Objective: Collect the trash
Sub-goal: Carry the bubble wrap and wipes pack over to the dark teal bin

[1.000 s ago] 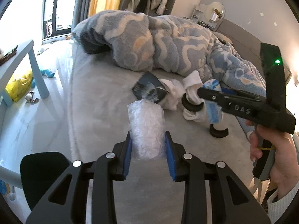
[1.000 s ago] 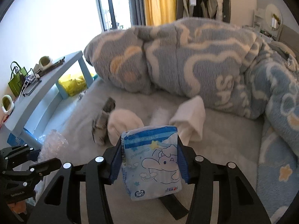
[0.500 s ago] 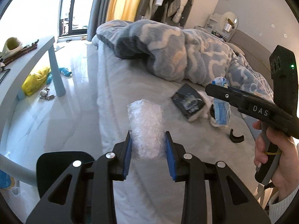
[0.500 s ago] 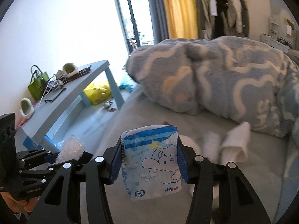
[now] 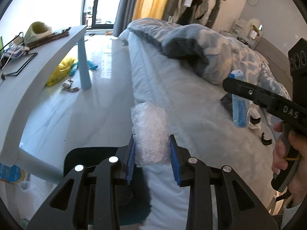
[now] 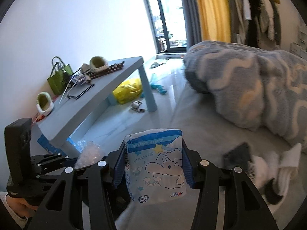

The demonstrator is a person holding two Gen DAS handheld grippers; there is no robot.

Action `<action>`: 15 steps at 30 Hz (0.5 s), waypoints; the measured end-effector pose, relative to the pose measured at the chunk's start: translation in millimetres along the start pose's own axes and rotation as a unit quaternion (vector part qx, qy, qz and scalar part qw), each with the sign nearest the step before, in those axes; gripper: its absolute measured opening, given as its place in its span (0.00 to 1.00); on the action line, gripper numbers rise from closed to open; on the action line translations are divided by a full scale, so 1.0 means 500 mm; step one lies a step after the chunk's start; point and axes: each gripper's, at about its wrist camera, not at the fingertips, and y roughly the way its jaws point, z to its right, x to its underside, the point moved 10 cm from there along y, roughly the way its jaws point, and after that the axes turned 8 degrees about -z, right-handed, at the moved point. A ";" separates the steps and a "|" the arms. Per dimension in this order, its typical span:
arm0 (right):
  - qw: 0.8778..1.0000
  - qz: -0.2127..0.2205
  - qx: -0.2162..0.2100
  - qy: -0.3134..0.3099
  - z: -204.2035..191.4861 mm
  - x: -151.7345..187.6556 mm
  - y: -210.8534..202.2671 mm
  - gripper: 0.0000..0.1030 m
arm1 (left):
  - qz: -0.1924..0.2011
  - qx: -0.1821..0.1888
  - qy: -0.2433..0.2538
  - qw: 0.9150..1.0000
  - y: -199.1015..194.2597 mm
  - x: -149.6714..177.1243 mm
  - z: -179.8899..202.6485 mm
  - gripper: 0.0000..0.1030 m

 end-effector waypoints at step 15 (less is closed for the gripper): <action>0.996 -0.042 -0.048 -0.058 -0.195 0.007 0.118 0.50 | -0.071 -0.027 -0.043 0.996 0.026 0.087 -0.162 0.34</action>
